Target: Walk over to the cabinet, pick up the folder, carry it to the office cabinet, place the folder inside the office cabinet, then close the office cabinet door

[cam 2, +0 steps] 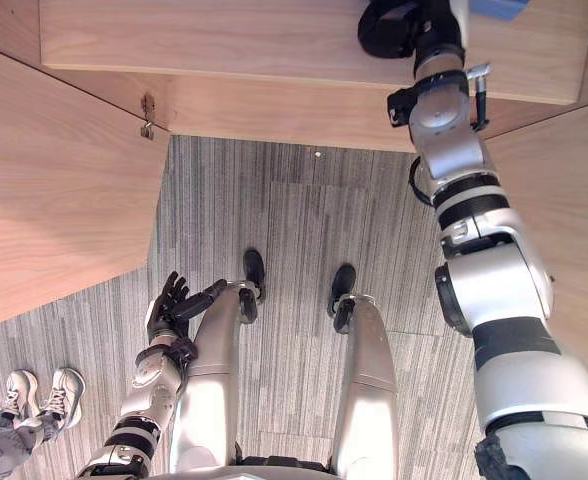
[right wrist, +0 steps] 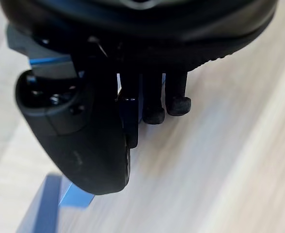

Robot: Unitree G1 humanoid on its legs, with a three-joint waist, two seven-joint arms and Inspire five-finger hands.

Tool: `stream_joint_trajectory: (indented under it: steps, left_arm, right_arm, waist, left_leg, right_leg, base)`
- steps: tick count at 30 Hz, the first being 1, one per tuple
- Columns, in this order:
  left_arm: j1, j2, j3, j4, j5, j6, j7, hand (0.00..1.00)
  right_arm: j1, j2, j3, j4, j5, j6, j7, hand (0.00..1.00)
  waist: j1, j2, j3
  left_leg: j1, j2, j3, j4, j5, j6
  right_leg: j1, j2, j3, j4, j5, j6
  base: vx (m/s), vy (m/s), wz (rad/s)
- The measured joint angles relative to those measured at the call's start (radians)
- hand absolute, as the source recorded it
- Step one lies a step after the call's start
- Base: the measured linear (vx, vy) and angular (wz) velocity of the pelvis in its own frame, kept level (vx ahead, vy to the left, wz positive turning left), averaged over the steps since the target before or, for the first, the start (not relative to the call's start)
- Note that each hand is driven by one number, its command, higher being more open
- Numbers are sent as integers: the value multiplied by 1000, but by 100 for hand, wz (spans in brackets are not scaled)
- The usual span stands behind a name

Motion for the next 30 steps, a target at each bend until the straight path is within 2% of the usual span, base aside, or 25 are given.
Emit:
stream_joint_trajectory:
  steps: [11, 13, 14, 15, 17, 20, 21, 22, 23, 25, 26, 30]
  left_arm:
    - [0, -36, 33, -67, -20, -3, 26, 100]
    - [0, -40, 42, -68, -21, -3, 28, 100]
    - [0, -40, 43, -68, -21, -3, 32, 100]
    - [14, -42, 35, -66, -14, 7, 31, 100]
    - [45, -53, 18, -66, 11, 8, 13, 100]
    - [67, -55, 24, -62, 29, 19, 7, 100]
    - [75, -56, 39, -30, 48, 30, -2, 100]
    - [95, -54, 47, 14, 76, 43, -6, 100]
    - [115, -52, 47, 24, 85, 43, -9, 100]
    - [178, -33, 39, 74, 123, 35, -29, 100]
    - [173, -19, 34, 124, 136, 38, -34, 100]
    - [178, 11, 38, 204, 175, 50, -46, 100]
  right_arm:
    - [-18, -1, -157, -1, 20, 22, -105, 0]
    - [16, -1, -190, -77, 64, 25, -115, 0]
    - [79, -3, -211, -207, 90, 26, -124, 0]
    - [391, 28, -218, -639, 103, -21, -127, 0]
    - [558, 87, -202, -825, 76, -87, -109, 0]
    - [722, 141, -178, -985, 67, -124, -92, 0]
    - [851, 192, -164, -1024, 42, -159, -51, 0]
    - [995, 246, -125, -1019, 29, -168, 10, 0]
    - [1064, 265, -95, -1010, 28, -168, 37, 0]
    - [1260, 304, 1, -949, -23, -169, 138, 0]
    - [1316, 317, 20, -892, -54, -169, 173, 0]
    - [1415, 381, -30, -644, -170, -158, 225, 0]
  waist:
    - [-1, 0, 0]
    - [-4, 0, 0]
    - [-5, 0, 0]
    - [-10, 0, 1]
    - [-22, -1, 0]
    - [-26, -11, -5]
    - [-29, -12, -5]
    - [-37, -14, -6]
    - [-40, -21, -11]
    - [-59, -42, -85]
    - [-69, -44, -116]
    - [-83, -56, -158]
  left_leg:
    - [-50, -22, -14, 1, 32, 0]
    - [-48, -20, -12, 7, 32, 0]
    - [-42, -17, -9, 7, 31, 0]
    - [67, 0, 17, -18, 21, 10]
    - [157, 4, 31, -57, 14, 9]
    - [225, 20, 63, -91, 9, 4]
    - [293, 23, 70, -119, 3, 5]
    - [398, 26, 82, -158, 2, 5]
    - [453, 25, 94, -185, 2, 5]
    - [575, 12, 124, -288, 9, -2]
    - [616, 6, 129, -341, 24, -4]
    - [789, -18, 169, -519, 82, -10]
  right_leg:
    - [-49, -25, -17, 26, 2, -2]
    - [-47, -23, -17, 25, 5, -4]
    - [-40, -22, -16, 23, 6, -3]
    - [77, -12, -21, -21, 7, -1]
    - [163, -4, -16, -70, 12, 5]
    - [218, 14, 1, -126, 29, 14]
    - [287, 21, 0, -162, 34, 17]
    - [391, 31, 2, -217, 46, 20]
    - [440, 34, 7, -243, 49, 22]
    - [544, 43, 26, -337, 65, 30]
    - [583, 48, 26, -395, 84, 32]
    - [738, 59, 44, -564, 151, 45]
  base:
    - [-34, -14, 8]
    - [-7, -6, -2]
    - [20, -16, -7]
    - [27, -22, -12]
    - [21, -27, -15]
    - [24, -21, -27]
    - [124, -20, -27]
    - [160, -14, -22]
    - [191, -7, -28]
    - [227, 0, -27]
    - [208, 10, -16]
    - [179, 15, -14]
